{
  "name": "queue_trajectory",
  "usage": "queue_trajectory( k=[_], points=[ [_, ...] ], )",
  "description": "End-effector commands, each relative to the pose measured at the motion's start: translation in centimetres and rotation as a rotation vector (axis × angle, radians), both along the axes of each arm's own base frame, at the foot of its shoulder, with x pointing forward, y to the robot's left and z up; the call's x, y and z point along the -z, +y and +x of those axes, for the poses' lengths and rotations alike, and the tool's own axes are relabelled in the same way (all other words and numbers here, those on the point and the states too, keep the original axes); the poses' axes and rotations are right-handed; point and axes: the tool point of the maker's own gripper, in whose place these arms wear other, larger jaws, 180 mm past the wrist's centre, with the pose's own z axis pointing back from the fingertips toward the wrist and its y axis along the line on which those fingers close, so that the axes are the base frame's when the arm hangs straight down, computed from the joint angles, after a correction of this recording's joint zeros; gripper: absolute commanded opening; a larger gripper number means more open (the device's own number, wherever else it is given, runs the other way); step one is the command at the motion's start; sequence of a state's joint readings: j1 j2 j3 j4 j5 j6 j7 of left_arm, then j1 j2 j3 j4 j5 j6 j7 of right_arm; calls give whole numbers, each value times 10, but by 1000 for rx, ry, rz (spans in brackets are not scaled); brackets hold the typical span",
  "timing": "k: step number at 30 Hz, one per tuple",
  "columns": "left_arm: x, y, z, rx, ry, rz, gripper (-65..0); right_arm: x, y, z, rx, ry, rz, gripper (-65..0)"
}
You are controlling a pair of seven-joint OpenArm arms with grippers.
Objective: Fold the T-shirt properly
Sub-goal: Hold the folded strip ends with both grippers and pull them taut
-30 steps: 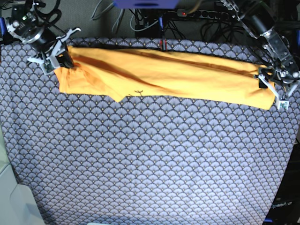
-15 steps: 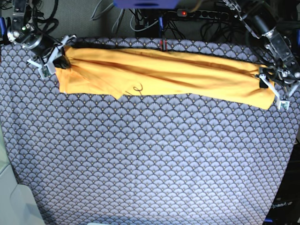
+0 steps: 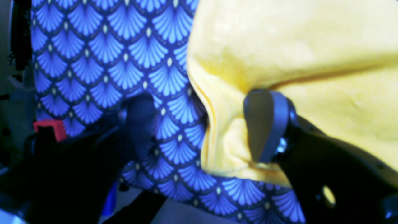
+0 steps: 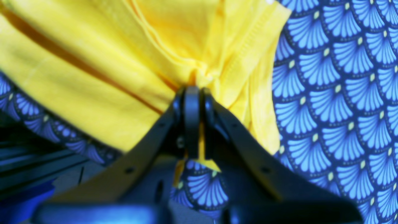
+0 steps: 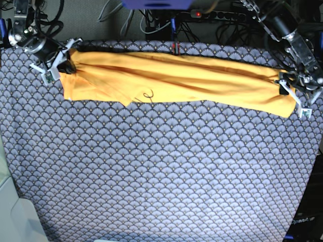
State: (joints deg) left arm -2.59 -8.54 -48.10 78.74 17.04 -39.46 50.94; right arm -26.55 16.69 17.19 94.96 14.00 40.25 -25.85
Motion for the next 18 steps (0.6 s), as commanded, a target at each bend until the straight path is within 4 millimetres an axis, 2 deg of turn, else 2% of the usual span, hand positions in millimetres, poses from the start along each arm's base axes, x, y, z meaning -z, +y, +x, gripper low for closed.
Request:
queue_trajectory(
  k=[1, 5, 11, 18],
  points=[
    [7, 2, -17, -2, 95, 23, -188, -7, -5, 4, -3, -22, -14, -650],
    [-8, 2, -9, 2, 50, 53, -187, -7, -5, 4, -3, -22, -14, -650],
    [-13, -11, 1, 8, 20, 42, -187, -7, -5, 4, -2, -22, -13, -650],
    [17, -22, -6, 4, 79, -37, -187, -7, -5, 4, -2, -22, -13, -650]
  ],
)
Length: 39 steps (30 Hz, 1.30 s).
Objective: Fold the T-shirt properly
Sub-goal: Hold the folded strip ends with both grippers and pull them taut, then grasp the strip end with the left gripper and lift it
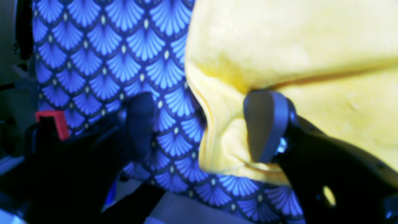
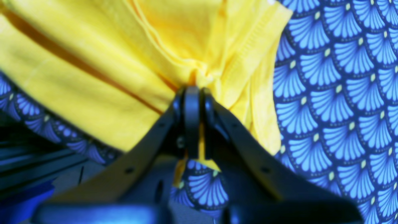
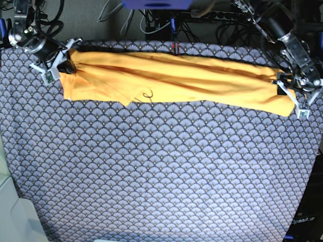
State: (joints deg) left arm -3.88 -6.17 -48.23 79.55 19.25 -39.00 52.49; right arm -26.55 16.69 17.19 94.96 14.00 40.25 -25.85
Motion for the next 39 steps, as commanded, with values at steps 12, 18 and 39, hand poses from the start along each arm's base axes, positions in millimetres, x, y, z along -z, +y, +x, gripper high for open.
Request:
queue_trajectory(
  k=[12, 18, 39],
  points=[
    [54, -58, -23, 24, 128, -171, -360, -9, -5, 9, -3, -32, -14, -650],
    [62, -67, -27, 23, 143, -198, -591, -9, -5, 9, -3, -33, -15, -650],
    [75, -61, -46, 19, 189, -205, -643, -8, -6, 8, -3, -28, -16, -650]
  ],
)
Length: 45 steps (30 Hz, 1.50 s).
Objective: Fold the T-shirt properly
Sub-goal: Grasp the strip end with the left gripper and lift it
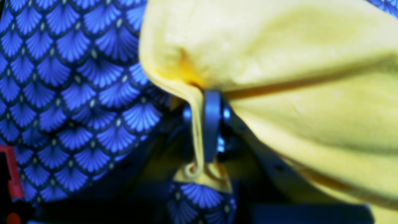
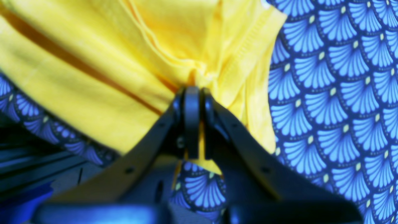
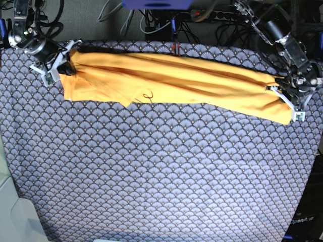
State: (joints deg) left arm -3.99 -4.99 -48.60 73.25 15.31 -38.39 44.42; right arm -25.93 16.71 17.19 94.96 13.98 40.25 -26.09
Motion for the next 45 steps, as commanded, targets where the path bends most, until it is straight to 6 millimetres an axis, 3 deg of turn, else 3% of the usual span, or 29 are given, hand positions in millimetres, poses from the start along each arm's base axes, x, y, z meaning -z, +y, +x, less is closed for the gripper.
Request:
queue_trajectory(
  k=[1, 4, 12, 17, 20, 26, 31, 37, 45],
  points=[
    [53, -34, -62, 43, 299, -70, -650, -6, -6, 3, -2, -20, -13, -650],
    [51, -32, -61, 41, 292, -65, -650, -6, -6, 3, -2, -20, -13, -650],
    [2, -16, -38, 27, 165, 58, -650, -5, -5, 1, -2, -15, -12, -650],
    [3, -16, -38, 30, 168, 60, -650, -5, -5, 1, -2, -15, -12, -650],
    [5, -15, -44, 29, 179, 62, -559, -5, -5, 1, -2, -15, -12, -650],
    [-9, -4, -47, -12, 135, 80, -257, -5, -5, 1, -2, -15, -12, -650],
    [-17, 12, -52, -77, 148, 80, -119, -5, -5, 1, -2, -15, -12, -650],
    [-9, 6, -52, -73, 161, 52, -102, -5, -4, 1, 0, -14, -10, -650],
    [41, -27, -61, -56, 266, -108, -103, 0, -7, -2, -4, 27, -34, -650]
  ],
)
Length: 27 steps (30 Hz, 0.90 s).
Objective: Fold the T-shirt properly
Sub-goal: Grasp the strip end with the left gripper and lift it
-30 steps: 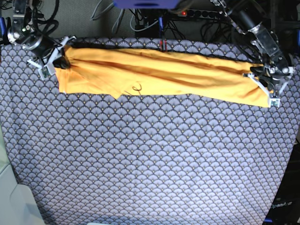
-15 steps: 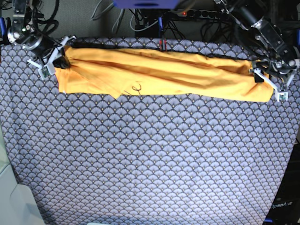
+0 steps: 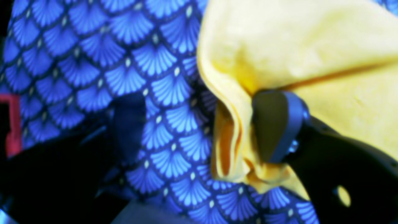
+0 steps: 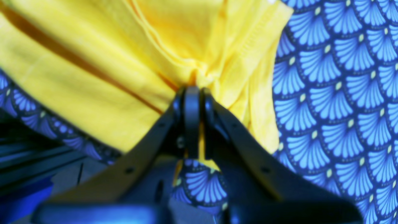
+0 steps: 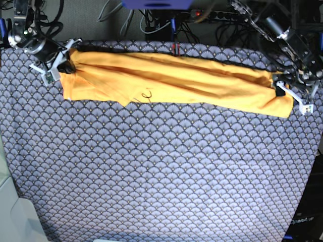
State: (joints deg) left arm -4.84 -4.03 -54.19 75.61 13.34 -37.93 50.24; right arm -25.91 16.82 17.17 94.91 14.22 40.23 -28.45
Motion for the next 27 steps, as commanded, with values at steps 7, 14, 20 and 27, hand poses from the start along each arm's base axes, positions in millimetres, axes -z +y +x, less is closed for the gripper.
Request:
queue_trajectory(
  k=[7, 14, 20, 27],
  points=[
    [62, -65, -43, 65, 227, -202, -242, -4, -6, 2, -4, -5, -23, -650],
    [79, -83, -53, 63, 256, -285, -455, -4, -6, 3, -4, -6, -23, -650],
    [76, -80, -51, 63, 252, -274, -650, -4, -6, 3, -4, -6, -23, -650],
    [55, -53, -42, 50, 204, -194, -650, -4, -6, 2, -4, -5, -23, -650]
  ],
)
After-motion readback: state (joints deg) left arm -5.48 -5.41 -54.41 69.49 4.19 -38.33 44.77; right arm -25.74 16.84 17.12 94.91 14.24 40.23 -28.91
